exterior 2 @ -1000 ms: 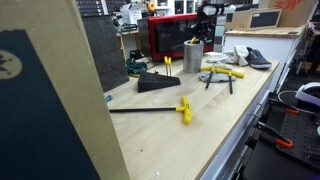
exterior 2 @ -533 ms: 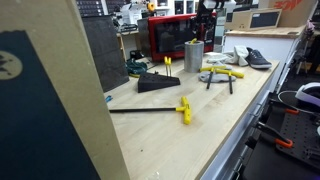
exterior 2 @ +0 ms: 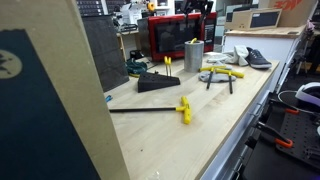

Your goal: Move one black and yellow object in the metal tin, then to the black holder

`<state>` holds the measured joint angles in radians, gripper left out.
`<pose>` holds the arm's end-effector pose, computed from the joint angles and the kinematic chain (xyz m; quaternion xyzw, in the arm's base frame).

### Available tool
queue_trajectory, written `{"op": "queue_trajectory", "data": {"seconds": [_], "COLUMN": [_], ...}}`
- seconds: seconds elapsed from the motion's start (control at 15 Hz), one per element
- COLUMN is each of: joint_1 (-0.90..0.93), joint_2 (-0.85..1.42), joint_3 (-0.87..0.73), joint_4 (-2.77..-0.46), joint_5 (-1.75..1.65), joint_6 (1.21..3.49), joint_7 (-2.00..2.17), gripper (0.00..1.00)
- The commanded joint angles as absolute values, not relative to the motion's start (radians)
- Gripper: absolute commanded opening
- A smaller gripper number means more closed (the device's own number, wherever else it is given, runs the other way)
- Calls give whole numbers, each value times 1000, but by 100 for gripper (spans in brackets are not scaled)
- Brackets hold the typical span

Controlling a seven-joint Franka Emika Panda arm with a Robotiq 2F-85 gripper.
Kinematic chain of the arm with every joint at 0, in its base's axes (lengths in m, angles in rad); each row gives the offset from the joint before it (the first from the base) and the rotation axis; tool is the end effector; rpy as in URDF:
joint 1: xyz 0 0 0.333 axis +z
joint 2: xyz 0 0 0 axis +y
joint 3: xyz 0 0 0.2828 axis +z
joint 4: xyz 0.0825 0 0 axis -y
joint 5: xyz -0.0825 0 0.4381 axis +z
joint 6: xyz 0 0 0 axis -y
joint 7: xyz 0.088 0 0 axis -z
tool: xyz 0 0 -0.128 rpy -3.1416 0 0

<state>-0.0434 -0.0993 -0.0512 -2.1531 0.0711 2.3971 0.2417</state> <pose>0.6038 -0.0559 0.4012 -0.9671 0.1864 -0.1679 0.0432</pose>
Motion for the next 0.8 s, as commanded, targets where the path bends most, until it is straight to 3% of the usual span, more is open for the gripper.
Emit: {"op": "queue_trajectory", "data": {"seconds": [0.0, 0.27, 0.73], "joint_1": [-20, -8, -45], "joint_2": [-108, -95, -76], "joint_3": [-40, -32, -40], "joint_4": [-2140, -2116, -2091], "joint_5": [142, 138, 71], "joint_6": [2329, 2279, 2341], "joint_7": [117, 20, 206], "gripper": [100, 100, 100]}}
